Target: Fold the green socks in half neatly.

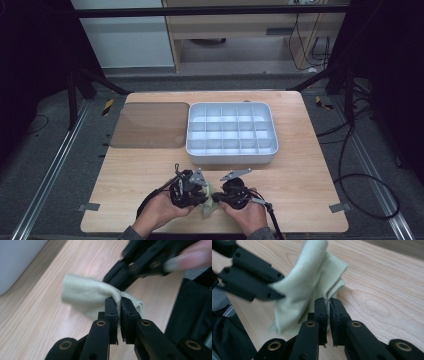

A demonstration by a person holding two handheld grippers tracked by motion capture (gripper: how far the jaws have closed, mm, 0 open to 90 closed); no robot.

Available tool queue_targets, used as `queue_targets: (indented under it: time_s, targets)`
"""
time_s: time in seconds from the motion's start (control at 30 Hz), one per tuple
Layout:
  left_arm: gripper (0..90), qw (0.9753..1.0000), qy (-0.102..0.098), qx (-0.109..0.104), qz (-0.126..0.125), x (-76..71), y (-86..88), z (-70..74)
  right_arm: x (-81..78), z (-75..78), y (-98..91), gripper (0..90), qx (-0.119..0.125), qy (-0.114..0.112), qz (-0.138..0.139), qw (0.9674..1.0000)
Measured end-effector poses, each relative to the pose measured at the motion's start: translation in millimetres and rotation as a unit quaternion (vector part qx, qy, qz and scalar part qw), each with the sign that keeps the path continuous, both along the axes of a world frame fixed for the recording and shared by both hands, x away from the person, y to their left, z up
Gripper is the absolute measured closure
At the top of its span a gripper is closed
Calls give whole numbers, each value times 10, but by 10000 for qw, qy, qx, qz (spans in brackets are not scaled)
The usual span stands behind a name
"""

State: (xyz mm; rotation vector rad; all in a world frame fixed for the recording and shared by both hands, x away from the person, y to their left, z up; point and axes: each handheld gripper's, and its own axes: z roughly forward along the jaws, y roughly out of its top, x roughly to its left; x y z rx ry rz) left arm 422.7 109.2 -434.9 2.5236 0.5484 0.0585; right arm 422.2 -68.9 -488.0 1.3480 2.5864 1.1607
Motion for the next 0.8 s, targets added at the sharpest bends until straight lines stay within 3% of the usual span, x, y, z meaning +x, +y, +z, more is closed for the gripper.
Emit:
queue_targets:
  time_s: [0.1, 0.17, 0.3, 0.5, 0.53, 0.8]
  targets:
    - [850, 9999, 16, -26, -162, -27, -68, 3, 11, -18, -10, 867, 60, 19, -28, 10000]
    - [850, 9997, -12, 83, -246, -27, -106, -16, 10, -27, -25, 867, 116, 42, -37, 9999]
    - [850, 9995, -31, 238, -183, -16, -162, -76, 13, -41, -52, 855, 183, 14, -7, 9998]
    - [849, 9992, -37, 389, -64, 8, -186, -103, -31, 4, -172, 745, 208, -80, -93, 9997]
    - [848, 9991, -44, 418, -67, 11, -195, -112, -37, 5, -206, 739, 146, -161, -109, 9997]
    - [846, 9988, 47, 479, -71, 46, -254, -162, -104, -15, -426, 702, 40, -174, -342, 9993]
